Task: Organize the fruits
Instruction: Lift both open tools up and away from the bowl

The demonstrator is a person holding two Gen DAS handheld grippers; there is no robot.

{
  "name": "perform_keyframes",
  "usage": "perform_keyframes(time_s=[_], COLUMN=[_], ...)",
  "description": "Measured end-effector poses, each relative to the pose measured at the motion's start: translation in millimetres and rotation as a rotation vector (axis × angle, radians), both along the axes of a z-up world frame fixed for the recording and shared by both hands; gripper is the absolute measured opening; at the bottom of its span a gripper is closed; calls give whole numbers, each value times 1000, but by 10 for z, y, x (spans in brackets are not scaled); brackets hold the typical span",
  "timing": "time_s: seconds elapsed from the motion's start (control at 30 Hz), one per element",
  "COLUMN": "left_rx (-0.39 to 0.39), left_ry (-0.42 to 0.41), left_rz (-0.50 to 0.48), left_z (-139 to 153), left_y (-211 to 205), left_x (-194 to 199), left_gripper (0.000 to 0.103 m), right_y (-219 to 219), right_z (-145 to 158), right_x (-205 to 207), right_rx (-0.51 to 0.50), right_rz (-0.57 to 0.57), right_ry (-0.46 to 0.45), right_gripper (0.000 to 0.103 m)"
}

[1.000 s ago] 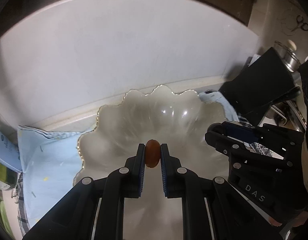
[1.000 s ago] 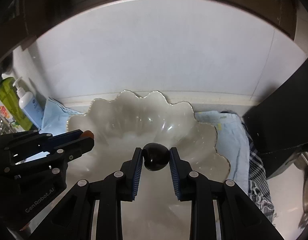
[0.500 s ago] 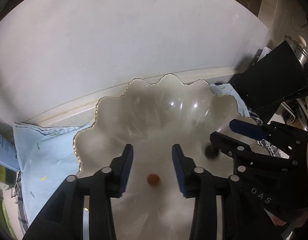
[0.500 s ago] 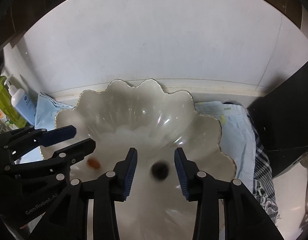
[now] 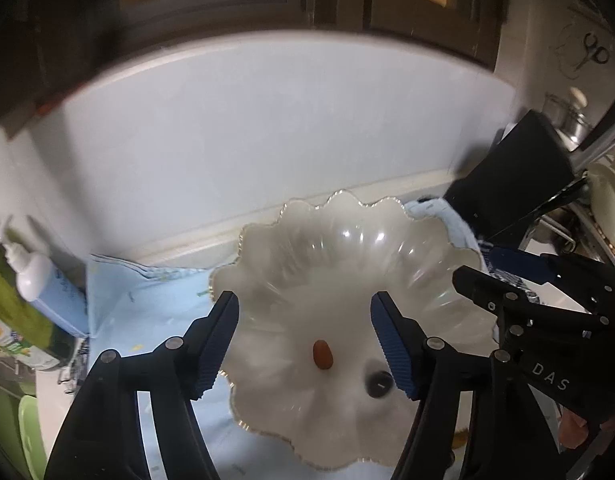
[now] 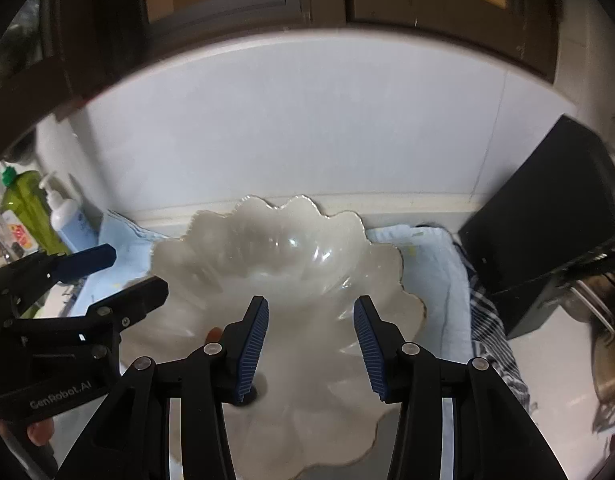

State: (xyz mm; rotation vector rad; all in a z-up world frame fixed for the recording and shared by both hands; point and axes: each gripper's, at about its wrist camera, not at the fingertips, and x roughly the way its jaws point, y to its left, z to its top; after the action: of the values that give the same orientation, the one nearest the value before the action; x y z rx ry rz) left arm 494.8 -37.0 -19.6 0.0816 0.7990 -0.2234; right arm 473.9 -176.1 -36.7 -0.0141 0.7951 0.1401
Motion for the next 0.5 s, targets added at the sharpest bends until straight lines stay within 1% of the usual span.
perform_keyframes(time_s=[0.13,0.37,0.5], left_rx=[2,10,-4], left_ry=[-50,-125,-143], left_rz=[-13,-38,-54], left_z=[151,368,459], left_y=[35,86,155], left_x=[-226,-743,-1006], left_gripper=[72,72,72], right_y=[18,75,89], right_z=[158,383,473], right_x=[-272,-779,-1071], right_rx=[1,4,1], right_rz=[-4,-10,-15], right_ry=[-45,-114,-146], right_gripper=[46,46,46])
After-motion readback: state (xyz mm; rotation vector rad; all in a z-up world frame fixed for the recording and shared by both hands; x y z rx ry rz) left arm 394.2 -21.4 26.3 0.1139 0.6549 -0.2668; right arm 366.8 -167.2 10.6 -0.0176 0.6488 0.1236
